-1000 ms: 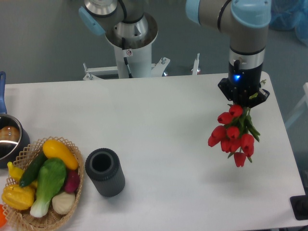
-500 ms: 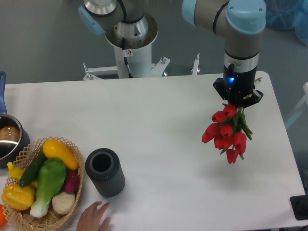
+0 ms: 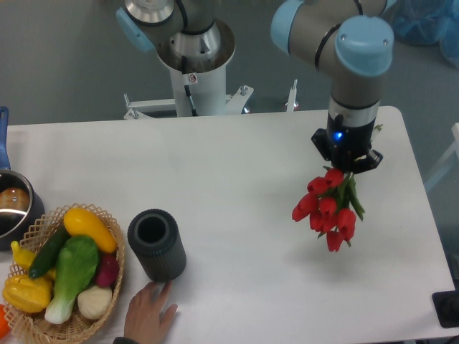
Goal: Place the flowers on the table
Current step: 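Lower the held red tulips toward the table surface with the gripper, then open the gripper to release the tulips and lift it away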
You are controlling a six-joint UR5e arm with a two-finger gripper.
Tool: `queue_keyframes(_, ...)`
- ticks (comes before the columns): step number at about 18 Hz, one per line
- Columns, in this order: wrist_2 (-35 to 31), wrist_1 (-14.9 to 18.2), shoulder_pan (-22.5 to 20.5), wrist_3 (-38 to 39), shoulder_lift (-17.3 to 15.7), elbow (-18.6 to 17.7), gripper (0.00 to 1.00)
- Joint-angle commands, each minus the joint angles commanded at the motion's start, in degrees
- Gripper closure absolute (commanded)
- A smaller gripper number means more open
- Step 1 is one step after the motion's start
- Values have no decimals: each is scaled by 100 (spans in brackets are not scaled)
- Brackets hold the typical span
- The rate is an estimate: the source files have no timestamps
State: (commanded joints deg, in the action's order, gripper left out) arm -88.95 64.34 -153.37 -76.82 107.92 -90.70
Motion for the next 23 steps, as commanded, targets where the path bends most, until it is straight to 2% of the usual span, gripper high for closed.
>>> queue_keyframes(1,18,-9,9,0,27,-26,98)
queue_keyframes(4,27,0,53,-9,89,-27,84)
queue_keyframes(5,35,0,62,-9,97,-27,74)
queue_keyframes(8,44,0,140,0,141,-97,57)
queue_keyframes(10,123,-9,150,0,141,-97,38)
queue_keyframes(12,272,-26,141,0,124,-88,7)
queue_keyframes(13,351,-105,141,0,106,-88,0)
queue_keyframes(19,563,-466,27,9,80,-27,0)
queue_keyframes(23,563,-658,-333,-131,202,-18,0)
